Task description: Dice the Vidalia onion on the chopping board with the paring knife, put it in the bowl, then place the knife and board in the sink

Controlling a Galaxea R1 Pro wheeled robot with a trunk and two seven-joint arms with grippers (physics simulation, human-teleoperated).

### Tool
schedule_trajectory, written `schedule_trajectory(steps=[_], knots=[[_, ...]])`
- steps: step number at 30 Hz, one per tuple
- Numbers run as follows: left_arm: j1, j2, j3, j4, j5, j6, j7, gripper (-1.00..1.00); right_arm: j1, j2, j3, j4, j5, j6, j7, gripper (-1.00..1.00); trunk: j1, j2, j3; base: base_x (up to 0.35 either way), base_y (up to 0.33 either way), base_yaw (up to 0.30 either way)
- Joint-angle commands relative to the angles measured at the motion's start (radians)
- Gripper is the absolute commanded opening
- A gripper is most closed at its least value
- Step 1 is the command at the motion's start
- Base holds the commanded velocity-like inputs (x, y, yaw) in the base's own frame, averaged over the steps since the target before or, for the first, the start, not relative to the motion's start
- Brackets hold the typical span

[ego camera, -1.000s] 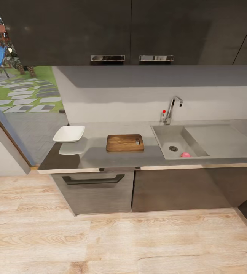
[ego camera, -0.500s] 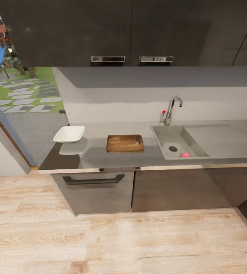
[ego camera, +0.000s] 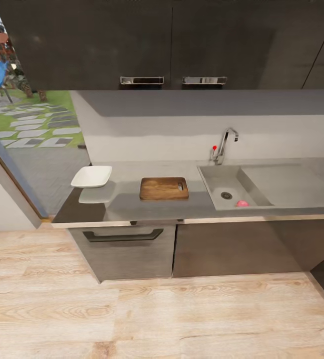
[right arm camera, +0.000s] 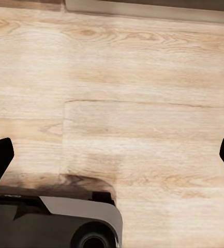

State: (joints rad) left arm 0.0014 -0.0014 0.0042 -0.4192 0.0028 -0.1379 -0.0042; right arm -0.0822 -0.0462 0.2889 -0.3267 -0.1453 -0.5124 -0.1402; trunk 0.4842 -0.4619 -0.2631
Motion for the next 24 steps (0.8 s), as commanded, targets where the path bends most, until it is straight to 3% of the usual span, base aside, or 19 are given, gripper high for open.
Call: schedule_trajectory(steps=[1, 9, 19, 24], knots=[[0.000, 0.000, 0.000, -0.001, 0.000, -0.002, 0.000, 1.00, -0.001, -0.001, 0.009, 0.000, -0.010, -0.003, -0.004, 1.00, -0.003, 0.006, 0.002, 0.000, 0.000, 0.000], [0.000, 0.000, 0.000, 0.001, 0.000, -0.002, 0.000, 1.00, -0.001, -0.001, 0.008, 0.000, -0.010, -0.004, -0.004, 1.00, -0.034, 0.062, 0.027, 0.000, 0.000, 0.000], [0.000, 0.000, 0.000, 0.001, 0.000, -0.002, 0.000, 1.00, -0.001, 0.000, 0.003, -0.006, -0.019, -0.005, -0.007, 1.00, -0.034, 0.062, 0.027, 0.000, 0.000, -0.007], [0.000, 0.000, 0.000, 0.002, 0.000, -0.002, 0.000, 1.00, -0.001, 0.000, 0.001, -0.006, -0.020, -0.005, -0.007, 1.00, -0.034, 0.062, 0.030, 0.000, 0.000, -0.198]])
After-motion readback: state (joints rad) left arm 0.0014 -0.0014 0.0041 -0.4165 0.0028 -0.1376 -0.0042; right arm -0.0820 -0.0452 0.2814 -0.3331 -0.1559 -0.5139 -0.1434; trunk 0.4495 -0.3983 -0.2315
